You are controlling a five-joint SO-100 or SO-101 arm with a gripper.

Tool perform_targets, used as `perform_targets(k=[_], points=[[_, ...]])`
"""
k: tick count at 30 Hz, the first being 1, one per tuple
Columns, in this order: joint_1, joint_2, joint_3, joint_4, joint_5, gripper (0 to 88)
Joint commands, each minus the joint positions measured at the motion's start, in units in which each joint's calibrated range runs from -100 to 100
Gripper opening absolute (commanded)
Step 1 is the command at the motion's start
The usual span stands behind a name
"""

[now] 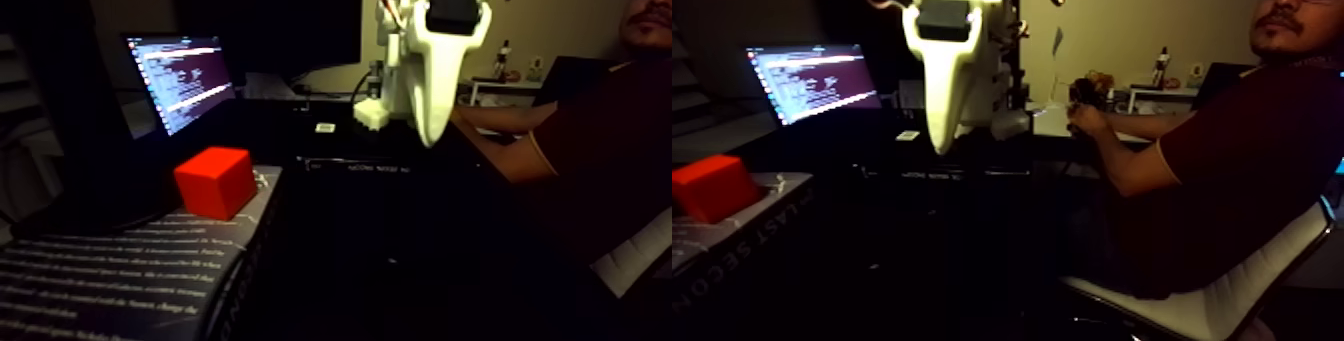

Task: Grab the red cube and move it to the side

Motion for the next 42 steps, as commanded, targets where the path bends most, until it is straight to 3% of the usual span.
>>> perform_targets(k=[1, 42], points=[[0.5, -3.5, 1.4, 0.9, 0.0, 0.5], [0.4, -4.6, 1.1, 3.7, 0.3, 0.6]])
